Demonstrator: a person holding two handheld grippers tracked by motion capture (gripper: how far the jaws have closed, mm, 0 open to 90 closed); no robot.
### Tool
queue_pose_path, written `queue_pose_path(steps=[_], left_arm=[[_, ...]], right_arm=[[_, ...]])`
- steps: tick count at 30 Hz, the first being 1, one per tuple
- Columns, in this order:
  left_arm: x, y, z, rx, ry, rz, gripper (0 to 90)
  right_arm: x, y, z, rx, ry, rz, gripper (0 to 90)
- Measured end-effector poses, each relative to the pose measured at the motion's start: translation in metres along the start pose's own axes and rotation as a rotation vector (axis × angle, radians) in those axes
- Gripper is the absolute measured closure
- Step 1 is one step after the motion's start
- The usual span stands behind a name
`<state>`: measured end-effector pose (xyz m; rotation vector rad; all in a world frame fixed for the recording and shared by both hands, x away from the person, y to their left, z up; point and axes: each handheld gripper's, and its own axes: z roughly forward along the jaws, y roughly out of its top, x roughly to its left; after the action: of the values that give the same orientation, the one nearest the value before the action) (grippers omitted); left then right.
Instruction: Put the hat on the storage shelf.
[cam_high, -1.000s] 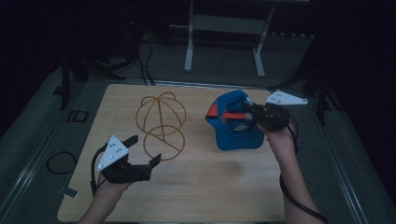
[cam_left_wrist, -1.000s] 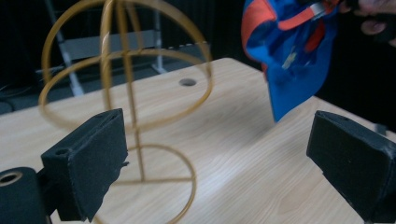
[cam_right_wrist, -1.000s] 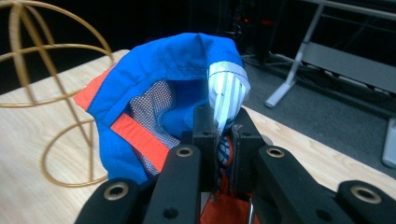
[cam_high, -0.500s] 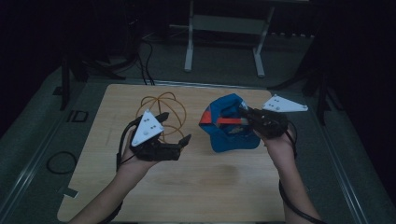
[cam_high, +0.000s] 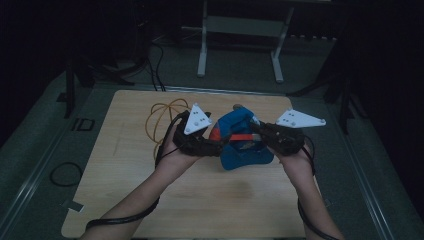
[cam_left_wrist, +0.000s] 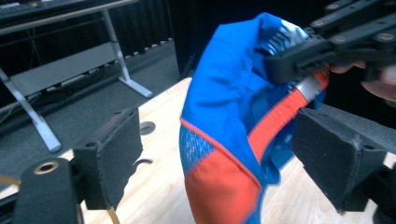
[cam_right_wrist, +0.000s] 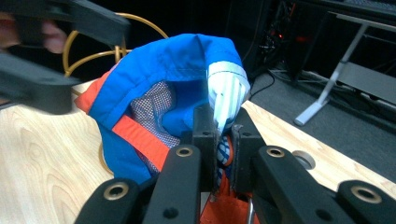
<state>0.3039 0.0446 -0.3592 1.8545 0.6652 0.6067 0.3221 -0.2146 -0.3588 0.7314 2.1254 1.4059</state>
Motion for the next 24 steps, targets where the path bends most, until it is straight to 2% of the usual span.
queue_pose_path(steps=[1, 5, 6, 12, 15, 16, 18, 19, 24], left_arm=[[0.000, 0.002, 0.003, 0.004, 0.002, -0.006, 17.1], [-0.001, 0.007, 0.013, 0.027, 0.002, -0.003, 17.1], [-0.002, 0.008, 0.014, 0.031, 0.001, 0.000, 21.9], [-0.006, 0.010, 0.024, 0.077, 0.000, 0.016, 29.1], [-0.007, 0.010, 0.027, 0.082, -0.025, 0.009, 32.4], [-0.007, 0.010, 0.028, 0.085, -0.039, 0.009, 35.4], [-0.011, 0.009, 0.031, 0.097, -0.033, 0.028, 40.7], [-0.011, 0.009, 0.032, 0.098, -0.045, 0.024, 45.3], [-0.013, 0.006, 0.036, 0.090, -0.028, 0.030, 70.8]], right_arm=[[0.001, 0.001, -0.001, -0.001, -0.005, -0.014, 83.6], [0.003, 0.002, -0.003, -0.014, 0.005, -0.009, 83.6], [0.006, 0.003, -0.005, -0.018, 0.006, -0.017, 83.6], [0.010, 0.005, -0.007, -0.028, 0.019, -0.028, 83.6], [0.012, 0.005, -0.007, -0.030, 0.026, -0.025, 83.6], [0.012, 0.005, -0.007, -0.028, 0.026, -0.030, 83.6], [0.014, 0.004, -0.006, -0.027, 0.029, -0.030, 83.7], [0.014, 0.004, -0.006, -0.028, 0.030, -0.029, 83.6], [0.016, 0.003, -0.007, -0.032, 0.027, -0.033, 83.6]])
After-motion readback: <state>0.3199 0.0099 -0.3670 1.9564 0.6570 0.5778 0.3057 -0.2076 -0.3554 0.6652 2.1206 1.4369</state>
